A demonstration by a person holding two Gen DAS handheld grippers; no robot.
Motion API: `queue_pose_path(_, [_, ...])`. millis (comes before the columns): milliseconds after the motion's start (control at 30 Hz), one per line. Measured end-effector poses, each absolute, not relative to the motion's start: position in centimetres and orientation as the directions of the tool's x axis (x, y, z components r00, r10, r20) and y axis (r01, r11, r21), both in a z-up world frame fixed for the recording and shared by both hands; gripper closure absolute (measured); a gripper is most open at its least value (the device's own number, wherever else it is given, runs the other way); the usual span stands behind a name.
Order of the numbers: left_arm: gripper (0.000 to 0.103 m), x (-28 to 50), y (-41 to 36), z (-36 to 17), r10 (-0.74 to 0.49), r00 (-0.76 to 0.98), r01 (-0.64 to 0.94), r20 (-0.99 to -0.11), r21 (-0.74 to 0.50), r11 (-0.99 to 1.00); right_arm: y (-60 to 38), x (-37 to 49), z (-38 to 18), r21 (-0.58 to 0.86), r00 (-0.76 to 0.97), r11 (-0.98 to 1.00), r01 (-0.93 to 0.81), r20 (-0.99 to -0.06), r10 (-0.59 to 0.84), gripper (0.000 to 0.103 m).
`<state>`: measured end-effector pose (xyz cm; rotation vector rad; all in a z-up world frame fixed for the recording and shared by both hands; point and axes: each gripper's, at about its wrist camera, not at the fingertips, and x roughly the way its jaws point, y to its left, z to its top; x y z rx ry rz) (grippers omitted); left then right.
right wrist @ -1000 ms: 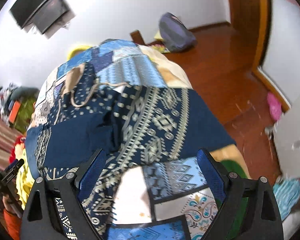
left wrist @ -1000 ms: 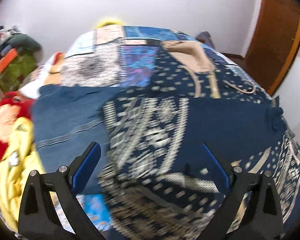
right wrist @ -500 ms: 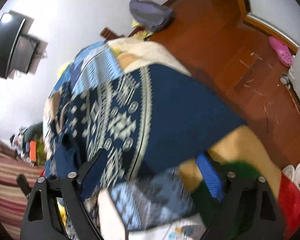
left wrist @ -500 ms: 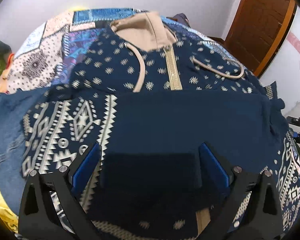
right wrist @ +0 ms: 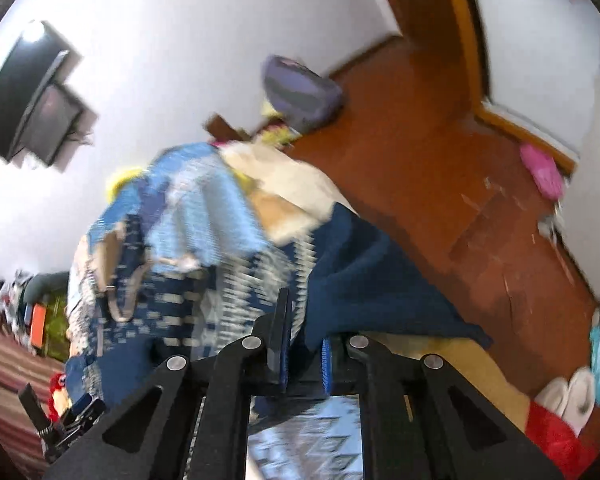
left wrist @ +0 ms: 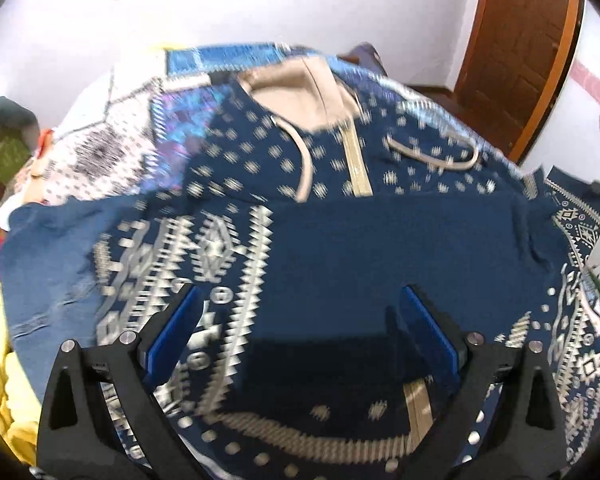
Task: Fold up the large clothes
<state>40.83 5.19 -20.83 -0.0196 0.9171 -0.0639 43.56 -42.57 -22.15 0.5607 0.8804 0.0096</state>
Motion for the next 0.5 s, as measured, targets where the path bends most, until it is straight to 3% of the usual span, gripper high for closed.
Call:
queue_pose_path(300, [0.003,36.6,9.2,-16.7,-0.069,0.683,-0.01,-0.727,-0.104,0.995,-31.3,43.4,-10.3,0.452,0.743,0.886,-0.101,-0.558,0.369,0.096])
queue_pose_path(500, [0.003,34.0,11.4,-16.4,-0.054,0.687,-0.037,-0.725,-0.11,0.993,-20.2,44.1,-12.5,0.401,0.629,0.888,-0.227,-0.636,0.448,0.096])
